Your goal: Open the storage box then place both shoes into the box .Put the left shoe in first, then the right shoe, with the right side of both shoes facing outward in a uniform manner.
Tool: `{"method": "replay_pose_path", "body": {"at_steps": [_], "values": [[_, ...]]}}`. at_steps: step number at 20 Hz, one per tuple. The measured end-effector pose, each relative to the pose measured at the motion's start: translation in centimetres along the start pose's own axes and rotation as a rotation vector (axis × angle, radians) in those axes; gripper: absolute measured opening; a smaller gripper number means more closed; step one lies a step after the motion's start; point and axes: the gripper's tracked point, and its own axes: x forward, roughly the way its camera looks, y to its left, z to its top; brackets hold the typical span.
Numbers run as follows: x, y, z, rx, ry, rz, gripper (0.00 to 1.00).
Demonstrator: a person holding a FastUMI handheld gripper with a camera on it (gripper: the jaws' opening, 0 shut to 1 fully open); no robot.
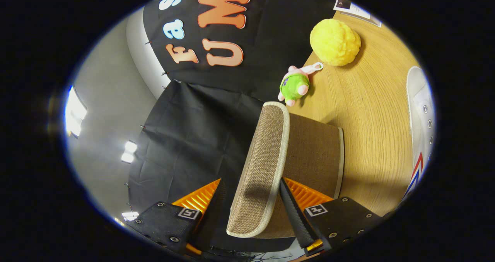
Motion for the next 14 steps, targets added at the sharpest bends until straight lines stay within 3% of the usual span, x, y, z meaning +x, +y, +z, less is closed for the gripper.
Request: {"method": "replay_pose_path", "body": {"at_steps": [7,9,11,14], "values": [[1.0,-0.8,0.1,-0.047,-0.027,-0.048,0.35],[0.7,-1.0,-0.1,-0.022,-0.022,-0.06,0.34],[1.1,-1.1,0.0,-0.021,-0.037,-0.06,0.19],[1.3,-1.2,-0.1,-0.028,-0.037,-0.072,0.12]]}}
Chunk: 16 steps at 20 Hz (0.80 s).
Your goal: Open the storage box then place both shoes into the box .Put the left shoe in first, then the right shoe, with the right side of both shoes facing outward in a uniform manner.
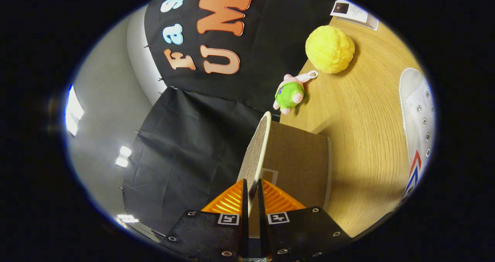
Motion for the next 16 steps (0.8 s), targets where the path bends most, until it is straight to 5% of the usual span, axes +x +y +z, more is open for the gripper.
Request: {"method": "replay_pose_path", "body": {"at_steps": [16], "values": [[3.5,15.5,-1.0,-0.334,0.018,0.018,0.12]]}}
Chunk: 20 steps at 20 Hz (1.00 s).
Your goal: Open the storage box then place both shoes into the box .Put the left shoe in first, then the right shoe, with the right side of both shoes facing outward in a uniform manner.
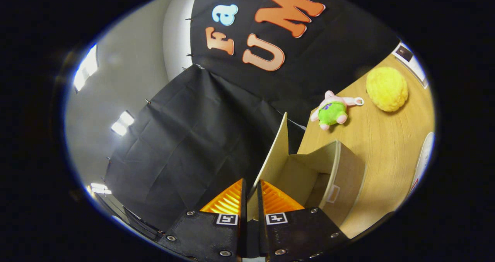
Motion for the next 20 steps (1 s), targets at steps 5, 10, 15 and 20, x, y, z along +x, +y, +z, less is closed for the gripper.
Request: {"method": "replay_pose_path", "body": {"at_steps": [5,10,15,20], "values": [[5.0,4.7,-1.4,-0.089,0.012,-0.024,0.13],[11.5,7.9,-3.2,-0.073,-0.003,-0.064,0.14],[15.8,8.0,-8.0,-0.139,0.095,-0.116,0.56],[13.5,4.9,-7.9,-0.238,0.069,-0.21,0.88]]}}
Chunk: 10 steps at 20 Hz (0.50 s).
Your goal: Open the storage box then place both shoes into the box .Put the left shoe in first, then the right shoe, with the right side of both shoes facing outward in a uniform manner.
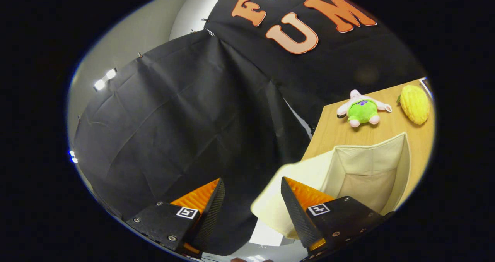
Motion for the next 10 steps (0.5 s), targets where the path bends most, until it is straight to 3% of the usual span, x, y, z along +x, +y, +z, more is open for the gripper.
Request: {"method": "replay_pose_path", "body": {"at_steps": [4,10], "values": [[-4.1,-5.0,1.6,-0.113,-0.059,-0.124,0.93],[-11.7,-15.8,2.7,-0.251,-0.07,-0.386,0.96]]}}
